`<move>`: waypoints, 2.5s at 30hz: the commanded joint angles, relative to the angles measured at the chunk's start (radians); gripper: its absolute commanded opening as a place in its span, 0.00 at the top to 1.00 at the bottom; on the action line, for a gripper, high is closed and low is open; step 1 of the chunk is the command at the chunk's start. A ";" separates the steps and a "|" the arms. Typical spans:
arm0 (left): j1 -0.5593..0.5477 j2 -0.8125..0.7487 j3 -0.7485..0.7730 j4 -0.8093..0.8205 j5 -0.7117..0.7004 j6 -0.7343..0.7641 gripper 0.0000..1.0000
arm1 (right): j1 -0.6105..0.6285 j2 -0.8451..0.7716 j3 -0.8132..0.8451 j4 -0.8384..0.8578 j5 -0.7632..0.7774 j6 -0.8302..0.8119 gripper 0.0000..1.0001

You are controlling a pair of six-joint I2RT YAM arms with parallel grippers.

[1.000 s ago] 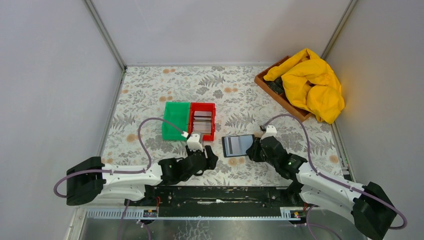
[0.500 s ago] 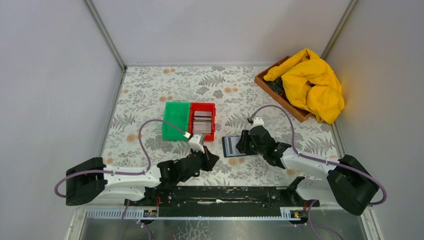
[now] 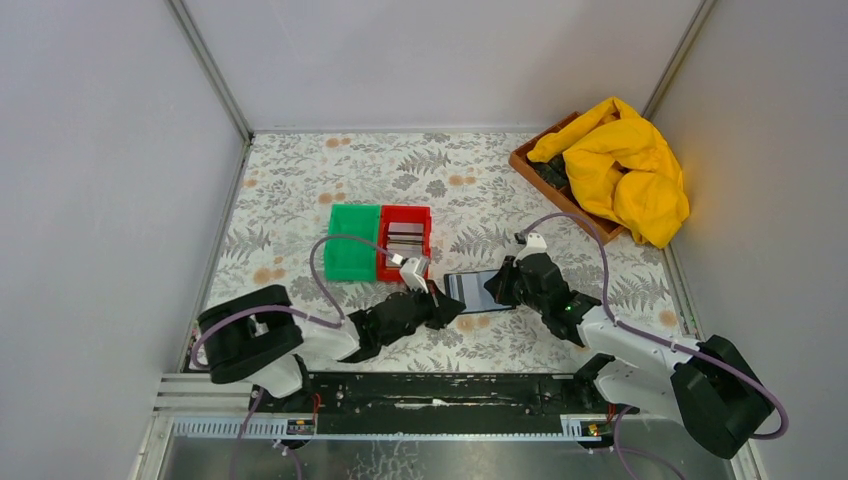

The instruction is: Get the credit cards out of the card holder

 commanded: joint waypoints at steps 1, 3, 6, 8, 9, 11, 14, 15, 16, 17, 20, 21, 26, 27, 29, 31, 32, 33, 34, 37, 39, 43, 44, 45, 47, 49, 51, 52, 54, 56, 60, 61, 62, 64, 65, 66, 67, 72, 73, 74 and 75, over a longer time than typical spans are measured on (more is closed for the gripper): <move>0.001 0.112 0.003 0.253 0.050 -0.063 1.00 | -0.009 -0.024 -0.011 0.054 -0.018 -0.030 1.00; 0.001 0.161 0.016 0.273 0.057 -0.090 1.00 | -0.009 -0.027 -0.018 0.067 -0.022 -0.035 1.00; 0.001 0.210 0.028 0.265 0.037 -0.115 1.00 | -0.013 -0.025 -0.028 0.078 -0.030 -0.042 1.00; 0.001 0.216 0.040 0.201 0.001 -0.116 1.00 | -0.015 -0.018 -0.032 0.085 -0.036 -0.048 1.00; 0.000 0.217 0.044 0.173 -0.014 -0.115 1.00 | -0.015 -0.014 -0.033 0.091 -0.041 -0.052 1.00; 0.000 0.212 0.047 0.141 -0.037 -0.110 1.00 | -0.017 0.001 -0.039 0.112 -0.057 -0.054 1.00; 0.000 0.203 0.055 0.096 -0.064 -0.105 1.00 | -0.016 0.041 -0.038 0.140 -0.087 -0.056 1.00; 0.001 0.199 0.058 0.076 -0.075 -0.105 1.00 | -0.016 0.056 -0.036 0.150 -0.097 -0.055 1.00; 0.001 0.199 0.064 0.053 -0.089 -0.105 1.00 | -0.017 0.073 -0.037 0.164 -0.108 -0.054 1.00; 0.002 0.200 0.070 0.033 -0.099 -0.103 1.00 | -0.016 0.088 -0.038 0.177 -0.119 -0.052 1.00; 0.000 0.213 0.077 0.000 -0.116 -0.099 1.00 | -0.016 0.116 -0.035 0.188 -0.129 -0.047 1.00; 0.001 0.218 0.075 -0.001 -0.118 -0.101 1.00 | -0.016 0.117 -0.036 0.188 -0.126 -0.049 1.00; 0.001 0.249 0.089 -0.013 -0.116 -0.099 1.00 | -0.018 0.107 -0.034 0.168 -0.104 -0.060 1.00; 0.002 0.256 0.090 -0.018 -0.119 -0.099 1.00 | -0.018 0.109 -0.033 0.167 -0.103 -0.060 1.00; 0.001 0.265 0.089 -0.017 -0.120 -0.104 1.00 | -0.018 0.115 -0.034 0.167 -0.102 -0.059 1.00; 0.001 0.275 0.081 -0.007 -0.118 -0.110 1.00 | -0.019 0.119 -0.033 0.166 -0.098 -0.057 1.00; 0.000 0.278 0.076 -0.002 -0.119 -0.113 1.00 | -0.019 0.121 -0.033 0.165 -0.097 -0.056 1.00; 0.000 0.280 0.072 0.003 -0.119 -0.115 1.00 | -0.021 0.123 -0.033 0.165 -0.095 -0.056 1.00; 0.001 0.280 0.068 0.005 -0.118 -0.117 1.00 | -0.022 0.125 -0.032 0.164 -0.094 -0.055 0.99; 0.001 0.276 0.058 0.010 -0.120 -0.120 1.00 | -0.025 0.130 -0.032 0.159 -0.090 -0.053 0.92; 0.000 0.276 0.054 0.012 -0.123 -0.121 1.00 | -0.027 0.135 -0.032 0.158 -0.088 -0.050 0.79; 0.001 0.281 0.046 0.027 -0.117 -0.123 1.00 | -0.033 0.149 -0.032 0.162 -0.100 -0.050 0.61; 0.001 0.283 0.046 0.030 -0.114 -0.123 1.00 | -0.035 0.157 -0.032 0.168 -0.110 -0.049 0.58; 0.000 0.287 0.043 0.035 -0.114 -0.124 1.00 | -0.037 0.166 -0.030 0.172 -0.120 -0.047 0.56; 0.000 0.293 0.040 0.049 -0.107 -0.129 1.00 | -0.043 0.187 -0.028 0.179 -0.138 -0.043 0.54; 0.001 0.298 0.039 0.056 -0.105 -0.131 1.00 | -0.049 0.201 -0.029 0.193 -0.163 -0.037 0.53; 0.002 0.303 0.037 0.059 -0.102 -0.131 1.00 | -0.051 0.195 -0.036 0.211 -0.172 -0.035 0.53; 0.002 0.305 0.037 0.063 -0.101 -0.132 1.00 | -0.051 0.185 -0.041 0.219 -0.173 -0.036 0.54; 0.005 0.305 0.034 0.066 -0.099 -0.131 1.00 | -0.051 0.164 -0.050 0.231 -0.174 -0.041 0.54; 0.005 0.307 0.033 0.068 -0.097 -0.131 1.00 | -0.052 0.160 -0.052 0.235 -0.180 -0.048 0.55; 0.008 0.313 0.032 0.075 -0.090 -0.133 1.00 | -0.052 0.201 -0.041 0.250 -0.214 -0.041 0.55; 0.009 0.313 0.033 0.077 -0.089 -0.134 1.00 | -0.052 0.207 -0.041 0.254 -0.219 -0.039 0.55; 0.009 0.315 0.033 0.077 -0.086 -0.135 1.00 | -0.051 0.203 -0.041 0.254 -0.216 -0.039 0.55; 0.011 0.317 0.031 0.080 -0.085 -0.135 1.00 | -0.051 0.177 -0.053 0.270 -0.213 -0.041 0.56; 0.011 0.317 0.031 0.081 -0.085 -0.135 1.00 | -0.051 0.162 -0.060 0.277 -0.211 -0.046 0.56; 0.010 0.318 0.031 0.080 -0.084 -0.135 1.00 | -0.051 0.149 -0.064 0.279 -0.209 -0.051 0.56; 0.011 0.319 0.030 0.081 -0.084 -0.136 1.00 | -0.052 0.142 -0.066 0.279 -0.210 -0.053 0.56; 0.012 0.325 0.032 0.089 -0.078 -0.137 1.00 | -0.052 0.165 -0.063 0.295 -0.241 -0.055 0.56; 0.012 0.324 0.033 0.089 -0.076 -0.137 1.00 | -0.051 0.174 -0.058 0.290 -0.240 -0.055 0.56; 0.011 0.325 0.032 0.090 -0.075 -0.137 1.00 | -0.052 0.186 -0.052 0.282 -0.238 -0.057 0.56; 0.011 0.324 0.032 0.089 -0.076 -0.137 1.00 | -0.052 0.195 -0.047 0.277 -0.239 -0.056 0.56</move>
